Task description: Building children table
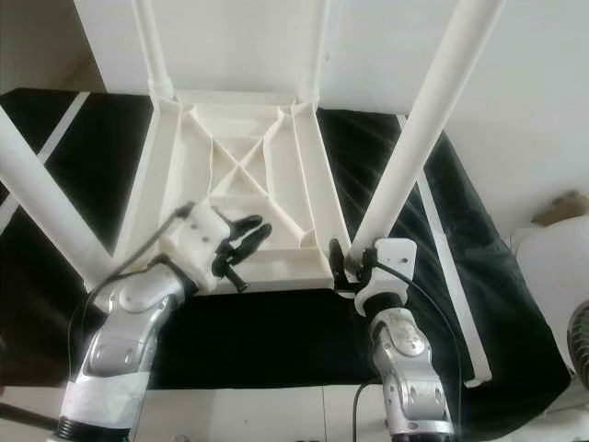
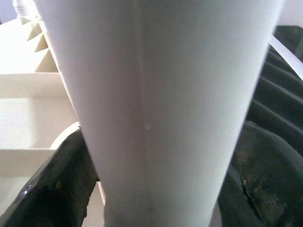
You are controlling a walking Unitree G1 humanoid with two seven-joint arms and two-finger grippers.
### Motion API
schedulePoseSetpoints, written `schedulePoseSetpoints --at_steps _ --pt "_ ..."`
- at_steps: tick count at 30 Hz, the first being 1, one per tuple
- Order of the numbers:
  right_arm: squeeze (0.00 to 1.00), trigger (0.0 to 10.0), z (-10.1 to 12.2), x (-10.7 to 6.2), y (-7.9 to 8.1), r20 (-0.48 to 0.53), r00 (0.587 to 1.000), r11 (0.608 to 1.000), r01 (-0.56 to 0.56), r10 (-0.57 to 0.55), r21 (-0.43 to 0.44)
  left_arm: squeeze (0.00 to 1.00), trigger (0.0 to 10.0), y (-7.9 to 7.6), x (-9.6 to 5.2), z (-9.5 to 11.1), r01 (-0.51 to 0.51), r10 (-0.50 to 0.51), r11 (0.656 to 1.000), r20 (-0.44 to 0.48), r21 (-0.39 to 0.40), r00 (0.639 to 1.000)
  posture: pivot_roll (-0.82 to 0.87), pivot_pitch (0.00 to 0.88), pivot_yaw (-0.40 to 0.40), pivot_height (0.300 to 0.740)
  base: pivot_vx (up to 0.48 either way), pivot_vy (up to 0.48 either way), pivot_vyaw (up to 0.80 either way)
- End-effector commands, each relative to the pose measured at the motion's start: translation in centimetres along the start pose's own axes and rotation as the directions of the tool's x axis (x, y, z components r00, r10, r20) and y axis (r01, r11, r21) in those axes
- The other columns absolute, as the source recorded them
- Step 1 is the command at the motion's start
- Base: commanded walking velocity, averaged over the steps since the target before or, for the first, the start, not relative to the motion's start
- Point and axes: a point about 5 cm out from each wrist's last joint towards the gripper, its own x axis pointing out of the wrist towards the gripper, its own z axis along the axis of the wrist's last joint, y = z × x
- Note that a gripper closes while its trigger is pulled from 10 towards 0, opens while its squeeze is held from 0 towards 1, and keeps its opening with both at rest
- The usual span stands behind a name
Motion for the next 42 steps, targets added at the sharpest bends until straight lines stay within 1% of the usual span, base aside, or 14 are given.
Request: schedulePoseSetpoints --at_steps 1,4,6,8,10,13,20,33,42 --pt "0.0 10.0 0.3 -0.3 -0.5 0.008 0.999 0.998 -0.04 0.041 -0.039 1.0 10.0 -1.1 -0.1 0.0 0.097 -0.097 0.995 -0.004 -0.003 0.995 -0.1 0.121 -0.049 0.74 0.0 0.0 0.0" --pt "0.0 10.0 0.3 -0.3 -0.8 0.0 0.998 0.996 -0.063 0.063 -0.061 1.0 10.0 -1.4 -0.1 -0.1 0.122 -0.122 0.993 -0.013 0.003 0.992 -0.1 0.125 -0.049 0.74 0.0 0.0 0.0" --pt "0.0 10.0 0.4 -0.2 -1.2 -0.001 0.997 0.995 -0.073 0.073 -0.069 1.0 10.0 -1.3 -0.1 0.1 0.103 -0.102 0.993 0.012 -0.05 0.995 -0.1 0.126 -0.048 0.74 0.0 0.0 0.0" --pt "0.0 10.0 0.6 -0.1 -1.3 0.003 0.997 0.994 -0.078 0.079 -0.07 1.0 10.0 -0.7 0.1 0.5 0.045 -0.041 0.993 0.036 -0.111 0.999 -0.1 0.128 -0.048 0.74 0.0 0.0 0.0" --pt "0.0 10.0 0.6 0.0 -1.3 0.004 0.997 0.994 -0.082 0.082 -0.069 1.0 10.0 -0.2 0.3 0.6 -0.001 0.007 0.992 0.044 -0.129 0.999 -0.1 0.127 -0.048 0.74 0.0 0.0 0.0" --pt "0.0 10.0 0.5 0.0 -0.9 0.003 0.996 0.994 -0.089 0.09 -0.064 1.0 10.0 0.2 0.4 0.7 -0.034 0.04 0.99 0.044 -0.136 0.998 -0.09 0.127 -0.047 0.74 0.0 0.0 0.0" --pt "0.0 10.0 0.3 -0.2 -0.6 -0.001 0.994 0.992 -0.113 0.113 -0.054 1.0 10.0 -0.6 0.0 0.6 0.009 -0.005 0.991 0.032 -0.136 0.999 -0.09 0.132 -0.043 0.74 0.0 0.0 0.0" --pt "0.0 10.0 0.1 -0.4 -0.7 -0.008 0.993 0.991 -0.119 0.119 -0.057 1.0 10.0 -0.4 -0.1 0.7 0.02 -0.014 0.988 0.036 -0.153 0.999 -0.09 0.128 -0.041 0.74 0.0 0.0 0.0" --pt "0.0 10.0 0.0 -0.6 -0.7 -0.012 0.992 0.99 -0.125 0.125 -0.058 1.0 10.0 -0.3 -0.2 0.7 0.003 0.002 0.989 0.031 -0.145 1.0 -0.09 0.134 -0.043 0.74 0.0 0.0 0.0"
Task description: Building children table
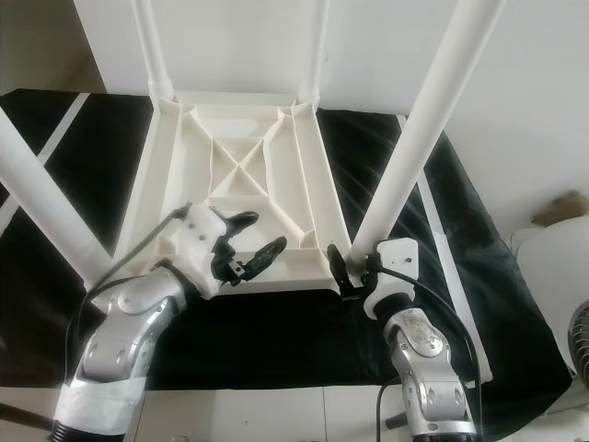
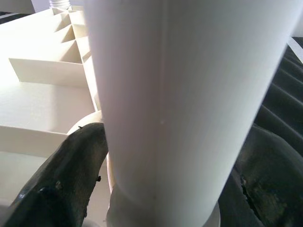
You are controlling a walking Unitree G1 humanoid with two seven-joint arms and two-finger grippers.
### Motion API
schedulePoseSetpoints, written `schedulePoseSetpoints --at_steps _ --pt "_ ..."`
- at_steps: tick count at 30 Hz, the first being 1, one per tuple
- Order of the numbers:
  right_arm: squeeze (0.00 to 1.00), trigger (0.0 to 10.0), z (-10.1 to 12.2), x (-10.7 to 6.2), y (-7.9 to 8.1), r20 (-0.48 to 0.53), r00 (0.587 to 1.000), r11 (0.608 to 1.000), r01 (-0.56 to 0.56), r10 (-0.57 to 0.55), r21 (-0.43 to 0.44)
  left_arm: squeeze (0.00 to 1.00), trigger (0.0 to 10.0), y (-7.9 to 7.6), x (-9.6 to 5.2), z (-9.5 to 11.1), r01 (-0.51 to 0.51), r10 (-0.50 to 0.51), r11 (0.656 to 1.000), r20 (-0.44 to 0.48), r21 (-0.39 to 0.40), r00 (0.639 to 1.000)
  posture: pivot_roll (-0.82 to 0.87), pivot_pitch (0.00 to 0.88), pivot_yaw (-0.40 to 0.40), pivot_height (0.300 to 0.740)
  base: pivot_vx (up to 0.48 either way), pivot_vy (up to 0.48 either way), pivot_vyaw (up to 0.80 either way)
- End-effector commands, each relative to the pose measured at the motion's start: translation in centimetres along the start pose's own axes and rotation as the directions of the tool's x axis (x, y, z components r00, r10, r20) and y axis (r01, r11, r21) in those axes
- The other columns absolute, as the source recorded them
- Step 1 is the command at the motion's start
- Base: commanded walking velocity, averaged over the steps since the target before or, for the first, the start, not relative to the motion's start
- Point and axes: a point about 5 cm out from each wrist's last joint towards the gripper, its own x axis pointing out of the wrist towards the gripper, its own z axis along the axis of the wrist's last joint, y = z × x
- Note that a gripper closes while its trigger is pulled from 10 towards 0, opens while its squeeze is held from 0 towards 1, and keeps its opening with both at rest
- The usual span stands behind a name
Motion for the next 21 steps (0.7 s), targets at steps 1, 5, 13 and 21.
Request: schedulePoseSetpoints --at_steps 1,5,13,21 --pt "0.0 10.0 -0.14 -0.33 -0.11 -0.004 1.0 1.0 -0.004 0.004 -0.002 1.0 10.0 -0.21 0.03 -0.2 -0.017 0.017 1.0 -0.011 -0.012 1.0 -0.09 0.134 -0.043 0.74 0.0 0.0 0.0" --pt "0.0 10.0 -0.13 -0.34 -0.21 -0.005 1.0 1.0 -0.004 0.004 -0.002 1.0 10.0 -0.14 0.09 -0.13 -0.017 0.017 1.0 -0.008 -0.017 1.0 -0.09 0.134 -0.043 0.74 0.0 0.0 0.0" --pt "0.0 10.0 -0.1 -0.25 -0.13 -0.004 1.0 1.0 -0.007 0.007 -0.002 1.0 10.0 0.04 0.1 -0.03 -0.027 0.027 1.0 -0.008 -0.009 1.0 -0.09 0.132 -0.044 0.74 0.0 0.0 0.0" --pt "0.0 10.0 -0.09 -0.26 -0.06 -0.003 1.0 1.0 -0.015 0.015 -0.002 1.0 10.0 0.11 0.0 -0.02 -0.025 0.025 1.0 -0.01 -0.008 1.0 -0.09 0.133 -0.046 0.74 0.0 0.0 0.0"
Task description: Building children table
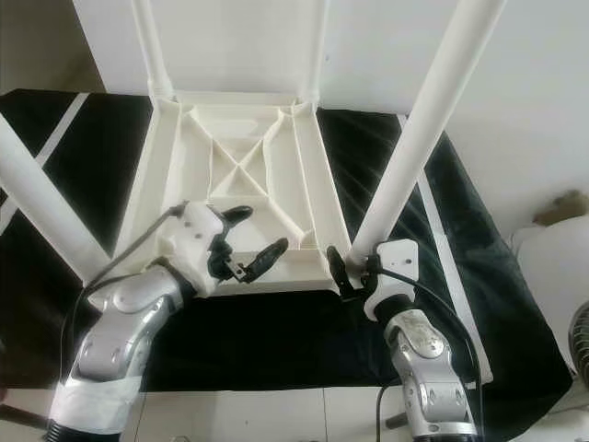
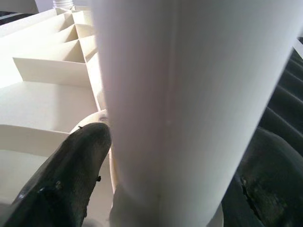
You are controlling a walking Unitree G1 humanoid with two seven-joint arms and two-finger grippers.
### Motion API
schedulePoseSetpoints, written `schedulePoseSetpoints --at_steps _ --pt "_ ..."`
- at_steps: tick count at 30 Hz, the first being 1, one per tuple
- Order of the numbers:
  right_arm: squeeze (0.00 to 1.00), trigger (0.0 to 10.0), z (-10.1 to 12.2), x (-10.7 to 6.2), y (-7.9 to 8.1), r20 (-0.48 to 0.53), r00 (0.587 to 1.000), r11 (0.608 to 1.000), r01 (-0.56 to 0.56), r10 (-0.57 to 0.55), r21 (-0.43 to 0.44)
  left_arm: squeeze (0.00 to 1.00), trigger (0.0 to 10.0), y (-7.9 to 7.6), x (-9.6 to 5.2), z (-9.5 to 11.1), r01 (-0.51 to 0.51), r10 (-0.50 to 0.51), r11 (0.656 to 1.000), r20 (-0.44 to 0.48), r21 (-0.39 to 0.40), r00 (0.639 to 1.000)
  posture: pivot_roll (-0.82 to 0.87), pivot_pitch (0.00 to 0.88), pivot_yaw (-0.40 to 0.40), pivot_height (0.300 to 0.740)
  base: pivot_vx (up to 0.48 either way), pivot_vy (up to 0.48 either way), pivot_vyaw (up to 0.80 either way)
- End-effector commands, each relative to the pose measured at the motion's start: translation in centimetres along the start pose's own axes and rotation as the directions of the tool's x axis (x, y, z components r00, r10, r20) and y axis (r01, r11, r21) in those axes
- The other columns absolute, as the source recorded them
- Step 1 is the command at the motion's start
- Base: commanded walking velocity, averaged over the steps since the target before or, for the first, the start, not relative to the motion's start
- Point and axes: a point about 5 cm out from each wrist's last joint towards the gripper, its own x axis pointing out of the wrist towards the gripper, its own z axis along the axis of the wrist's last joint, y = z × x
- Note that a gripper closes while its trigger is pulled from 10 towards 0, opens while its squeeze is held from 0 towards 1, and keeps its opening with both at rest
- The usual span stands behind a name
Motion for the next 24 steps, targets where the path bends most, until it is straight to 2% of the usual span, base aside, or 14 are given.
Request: schedulePoseSetpoints --at_steps 1,12,15,16,17,20,24 --pt "0.0 10.0 -0.1 -0.2 -0.1 -0.003 1.0 1.0 -0.004 0.004 -0.001 1.0 10.0 -0.1 0.1 0.0 -0.028 0.028 1.0 -0.001 -0.013 1.0 -0.09 0.133 -0.046 0.74 0.0 0.0 0.0" --pt "0.0 10.0 -0.1 -0.3 -0.1 -0.007 1.0 1.0 -0.013 0.013 -0.003 1.0 10.0 0.1 0.0 -0.1 -0.038 0.038 0.999 -0.01 0.014 0.999 -0.09 0.133 -0.047 0.74 0.0 0.0 0.0" --pt "0.0 10.0 -0.1 -0.3 -0.1 -0.007 1.0 1.0 -0.015 0.014 -0.004 1.0 10.0 0.5 0.1 0.0 -0.077 0.077 0.997 -0.01 0.019 0.997 -0.09 0.133 -0.048 0.74 0.0 0.0 0.0" --pt "0.0 10.0 -0.1 -0.3 -0.1 -0.007 1.0 1.0 -0.015 0.015 -0.004 0.66 5.4 0.7 0.0 0.1 -0.094 0.094 0.995 -0.002 0.016 0.996 -0.09 0.133 -0.05 0.74 0.0 0.0 0.0" --pt "0.0 10.0 -0.1 -0.3 -0.1 -0.007 1.0 1.0 -0.016 0.016 -0.004 0.0 0.0 0.8 0.0 0.2 -0.105 0.105 0.994 0.005 0.014 0.994 -0.09 0.133 -0.05 0.74 0.0 0.0 0.0" --pt "0.0 10.0 -0.1 -0.3 -0.1 -0.008 1.0 1.0 -0.018 0.018 -0.003 0.0 0.0 1.1 0.0 0.6 -0.115 0.114 0.993 0.038 0.006 0.993 -0.09 0.132 -0.051 0.74 0.0 0.0 0.0" --pt "0.0 10.0 -0.1 -0.3 0.0 -0.008 1.0 1.0 -0.021 0.021 -0.003 0.0 0.0 1.1 0.0 0.6 -0.123 0.123 0.992 0.037 0.004 0.992 -0.09 0.134 -0.053 0.74 0.0 0.0 0.0"
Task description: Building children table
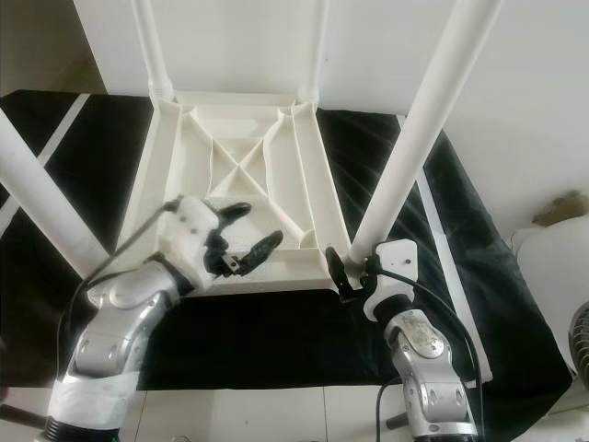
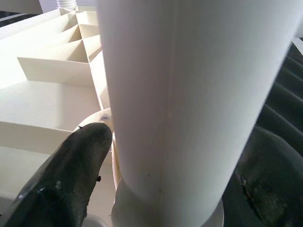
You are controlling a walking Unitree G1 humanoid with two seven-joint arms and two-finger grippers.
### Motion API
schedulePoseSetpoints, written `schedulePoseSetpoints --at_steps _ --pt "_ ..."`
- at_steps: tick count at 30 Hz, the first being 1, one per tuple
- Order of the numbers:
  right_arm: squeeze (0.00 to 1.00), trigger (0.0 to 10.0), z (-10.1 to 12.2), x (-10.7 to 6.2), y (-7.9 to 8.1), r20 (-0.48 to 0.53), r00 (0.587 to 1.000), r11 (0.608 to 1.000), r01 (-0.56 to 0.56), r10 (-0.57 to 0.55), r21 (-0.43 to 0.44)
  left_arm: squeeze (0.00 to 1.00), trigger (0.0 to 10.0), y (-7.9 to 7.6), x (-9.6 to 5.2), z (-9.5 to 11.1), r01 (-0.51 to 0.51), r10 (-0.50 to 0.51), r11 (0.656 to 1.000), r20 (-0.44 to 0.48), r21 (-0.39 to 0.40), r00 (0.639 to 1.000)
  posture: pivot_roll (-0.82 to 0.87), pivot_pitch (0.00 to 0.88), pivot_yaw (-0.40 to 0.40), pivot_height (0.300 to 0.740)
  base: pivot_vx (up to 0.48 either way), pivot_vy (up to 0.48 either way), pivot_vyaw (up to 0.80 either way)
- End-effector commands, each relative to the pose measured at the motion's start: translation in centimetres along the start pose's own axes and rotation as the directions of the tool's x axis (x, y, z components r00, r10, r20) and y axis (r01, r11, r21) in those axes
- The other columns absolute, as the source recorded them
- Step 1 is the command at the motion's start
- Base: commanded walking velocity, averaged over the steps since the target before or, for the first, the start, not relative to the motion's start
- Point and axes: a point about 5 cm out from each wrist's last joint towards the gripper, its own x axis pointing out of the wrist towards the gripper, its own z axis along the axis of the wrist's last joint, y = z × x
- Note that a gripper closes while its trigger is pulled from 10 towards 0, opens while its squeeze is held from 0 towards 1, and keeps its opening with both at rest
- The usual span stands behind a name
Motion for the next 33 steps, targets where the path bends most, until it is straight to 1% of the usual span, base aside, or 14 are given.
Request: schedulePoseSetpoints --at_steps 1,33 --pt "0.0 10.0 -0.11 -0.28 -0.06 -0.008 1.0 1.0 -0.007 0.007 -0.002 0.0 0.0 0.37 0.14 0.15 -0.094 0.094 0.996 0.013 -0.005 0.995 -0.09 0.134 -0.053 0.74 0.0 0.0 0.0" --pt "0.0 10.0 -0.06 -0.25 0.12 -0.009 1.0 1.0 -0.021 0.021 0.0 0.0 0.0 0.13 -0.15 0.16 -0.081 0.081 0.997 0.013 0.007 0.997 -0.08 0.137 -0.054 0.74 0.0 0.0 0.0"
